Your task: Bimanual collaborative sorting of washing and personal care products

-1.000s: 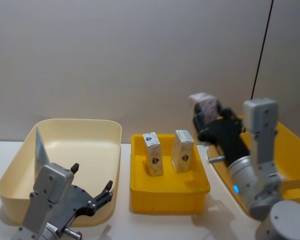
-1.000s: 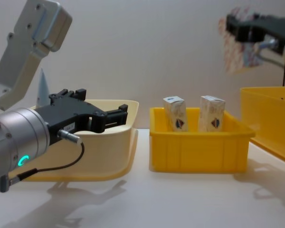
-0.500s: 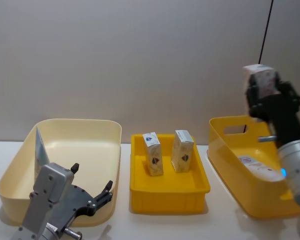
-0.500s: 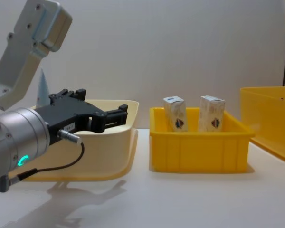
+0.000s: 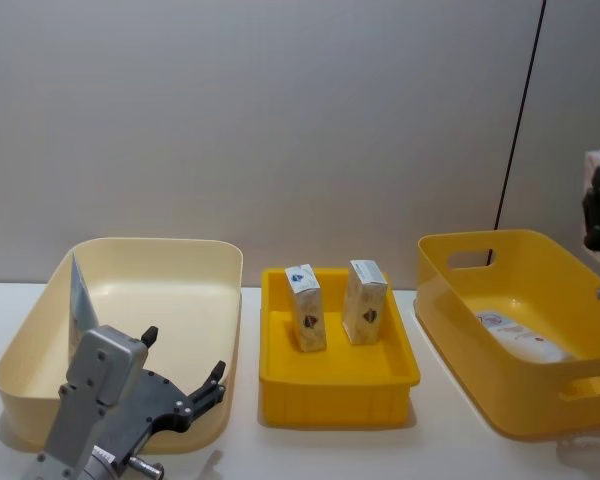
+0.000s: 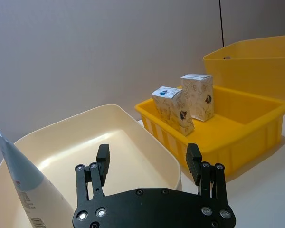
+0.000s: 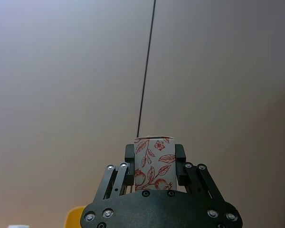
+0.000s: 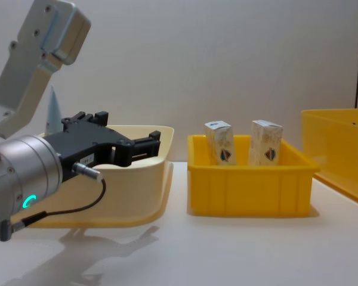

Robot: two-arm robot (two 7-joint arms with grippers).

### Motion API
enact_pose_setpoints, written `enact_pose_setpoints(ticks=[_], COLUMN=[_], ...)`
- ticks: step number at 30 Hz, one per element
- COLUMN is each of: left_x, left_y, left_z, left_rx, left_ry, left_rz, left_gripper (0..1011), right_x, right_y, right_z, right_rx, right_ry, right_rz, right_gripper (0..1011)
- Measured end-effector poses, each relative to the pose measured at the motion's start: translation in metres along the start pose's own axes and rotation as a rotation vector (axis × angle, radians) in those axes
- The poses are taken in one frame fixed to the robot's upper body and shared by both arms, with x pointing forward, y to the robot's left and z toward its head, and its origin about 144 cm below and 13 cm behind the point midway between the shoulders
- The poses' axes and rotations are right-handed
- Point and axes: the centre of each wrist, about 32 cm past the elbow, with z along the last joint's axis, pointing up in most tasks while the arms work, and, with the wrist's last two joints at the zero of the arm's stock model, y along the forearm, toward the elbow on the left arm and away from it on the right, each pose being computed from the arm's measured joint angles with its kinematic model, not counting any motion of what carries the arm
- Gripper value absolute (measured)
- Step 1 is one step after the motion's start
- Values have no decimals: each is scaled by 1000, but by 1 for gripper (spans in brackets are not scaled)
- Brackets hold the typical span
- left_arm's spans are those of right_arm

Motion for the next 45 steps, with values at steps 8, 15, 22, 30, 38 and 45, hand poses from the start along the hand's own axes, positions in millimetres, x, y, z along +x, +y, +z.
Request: enact_pose_setpoints(ticks=[8,15,22,30,38,45], left_x=[0,0,0,0,0,0], left_y=[0,0,0,0,0,0], left_z=[0,0,0,0,0,0], left_rx=[0,0,0,0,0,0], left_ry=[0,0,0,0,0,0], left_rz=[0,0,0,0,0,0], left_gripper=[1003,1003,1003,1003,1003,1003], right_x=[8,6,-2,-13,-25,-33], right_y=[-5,-4,0,3,1,0], right_z=[-11,-21,-30,-39,-49,-53], right_rx=[-68,-118,-172,-247,-337,-379], right_ry=[-17,-18,-12,-5,-3,-10], right_rz=[-33,-35,-13,14,27,26], right_gripper=[472,472,472,473,473,482])
